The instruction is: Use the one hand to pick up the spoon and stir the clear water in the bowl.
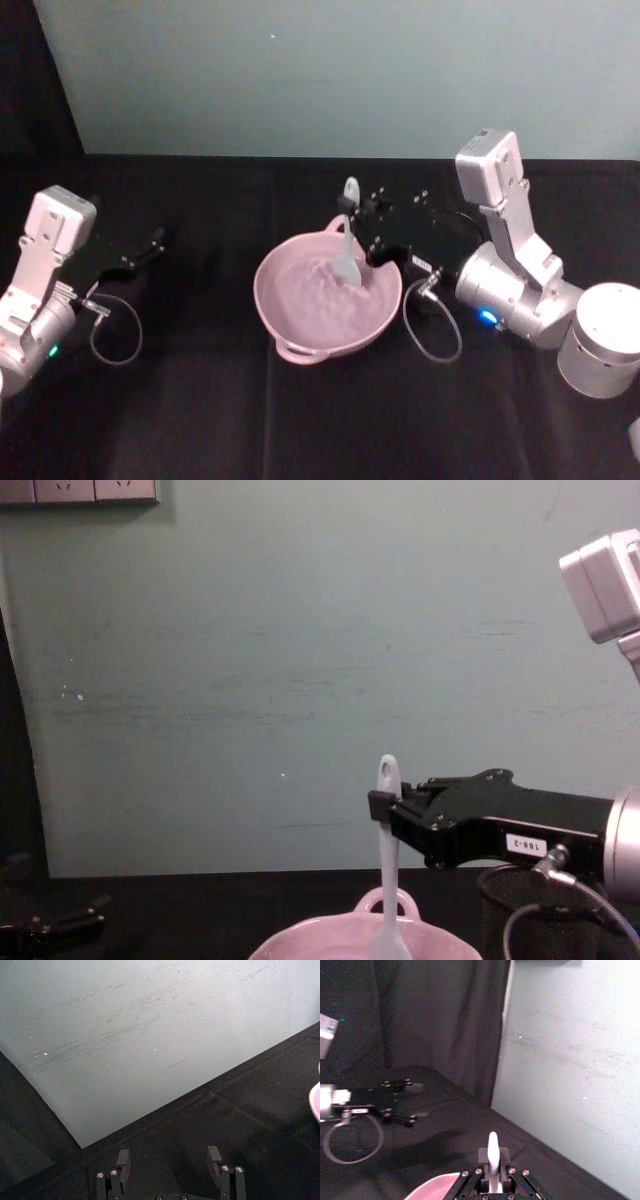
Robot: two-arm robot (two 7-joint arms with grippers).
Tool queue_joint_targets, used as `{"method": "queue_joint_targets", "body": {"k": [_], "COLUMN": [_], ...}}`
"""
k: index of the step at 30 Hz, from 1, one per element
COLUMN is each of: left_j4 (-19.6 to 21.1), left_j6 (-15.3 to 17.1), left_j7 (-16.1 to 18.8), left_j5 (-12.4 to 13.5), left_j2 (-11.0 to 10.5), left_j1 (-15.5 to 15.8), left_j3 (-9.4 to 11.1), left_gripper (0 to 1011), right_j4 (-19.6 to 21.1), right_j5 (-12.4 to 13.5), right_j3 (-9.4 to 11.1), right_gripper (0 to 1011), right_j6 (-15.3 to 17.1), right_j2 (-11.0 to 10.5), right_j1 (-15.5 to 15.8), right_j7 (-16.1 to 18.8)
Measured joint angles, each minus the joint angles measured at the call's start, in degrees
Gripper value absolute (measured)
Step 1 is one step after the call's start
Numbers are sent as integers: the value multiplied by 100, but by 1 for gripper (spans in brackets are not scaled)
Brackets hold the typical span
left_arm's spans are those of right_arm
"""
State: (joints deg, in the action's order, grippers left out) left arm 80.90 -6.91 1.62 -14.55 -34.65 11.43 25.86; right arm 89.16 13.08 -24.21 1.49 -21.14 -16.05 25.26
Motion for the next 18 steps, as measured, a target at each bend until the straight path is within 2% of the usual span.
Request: {"method": "queue_joint_targets", "body": {"k": [5,11,18], "left_j4": [0,0,0], "left_j6": [0,0,0], "left_j7": [0,0,0], "left_j5": [0,0,0], "left_j2": [0,0,0], "left_j1": [0,0,0], "left_j3": [0,0,0], "left_gripper": [1011,1011,1011], "right_j4": [155,171,-28], "right_j5": [208,441,439], "right_j3": [-64,-173,-200], "right_gripper": [134,134,134], "right_j6": [166,151,-15], "right_j2": [-17,130,261], "right_j1": [99,85,-72], "right_j7": [131,184,7]}}
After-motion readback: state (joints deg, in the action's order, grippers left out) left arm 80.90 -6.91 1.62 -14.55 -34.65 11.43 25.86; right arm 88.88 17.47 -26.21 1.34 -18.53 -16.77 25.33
